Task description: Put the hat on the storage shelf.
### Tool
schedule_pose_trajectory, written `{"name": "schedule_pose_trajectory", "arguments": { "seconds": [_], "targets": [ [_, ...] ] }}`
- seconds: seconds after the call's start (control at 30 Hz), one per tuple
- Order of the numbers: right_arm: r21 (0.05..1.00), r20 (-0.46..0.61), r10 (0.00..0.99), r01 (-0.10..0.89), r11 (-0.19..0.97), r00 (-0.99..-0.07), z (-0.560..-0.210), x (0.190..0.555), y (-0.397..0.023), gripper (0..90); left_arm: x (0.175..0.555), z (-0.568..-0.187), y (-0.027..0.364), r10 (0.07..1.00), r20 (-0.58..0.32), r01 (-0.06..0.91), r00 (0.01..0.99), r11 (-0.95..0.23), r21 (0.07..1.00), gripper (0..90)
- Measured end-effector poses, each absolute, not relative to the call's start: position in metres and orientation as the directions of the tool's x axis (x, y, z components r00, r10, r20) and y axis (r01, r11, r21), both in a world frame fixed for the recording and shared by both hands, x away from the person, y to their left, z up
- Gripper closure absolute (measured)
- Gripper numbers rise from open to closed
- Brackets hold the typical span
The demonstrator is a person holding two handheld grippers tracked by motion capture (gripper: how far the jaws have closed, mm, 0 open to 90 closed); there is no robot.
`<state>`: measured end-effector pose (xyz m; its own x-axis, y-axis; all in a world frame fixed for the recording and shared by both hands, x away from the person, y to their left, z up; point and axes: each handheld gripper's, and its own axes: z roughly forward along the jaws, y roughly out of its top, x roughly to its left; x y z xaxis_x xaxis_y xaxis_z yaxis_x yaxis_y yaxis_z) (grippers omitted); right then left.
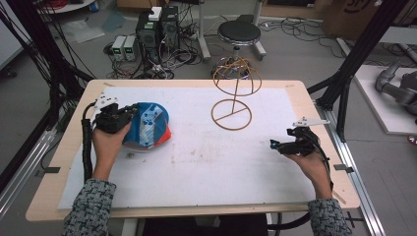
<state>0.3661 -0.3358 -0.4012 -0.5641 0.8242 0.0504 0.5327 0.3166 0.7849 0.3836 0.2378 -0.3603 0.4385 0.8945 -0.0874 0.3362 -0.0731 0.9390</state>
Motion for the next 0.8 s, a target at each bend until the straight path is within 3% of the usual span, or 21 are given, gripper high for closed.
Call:
{"name": "schedule_pose_trajectory", "arguments": {
  "seconds": [0.33,0.8],
  "targets": [
    [0.789,0.060,0.824,0.532,0.307,-0.563,-0.401,0.367,-0.337,10.8,0.383,-0.330,0.228,0.852,-0.055,0.297,0.521,-0.120,0.947,87.9],
    [0.792,0.073,0.820,0.533,0.299,-0.568,-0.400,0.367,-0.336,10.8,0.391,-0.263,0.210,0.809,-0.097,0.244,0.580,-0.060,0.968,87.9]
  ]
}}
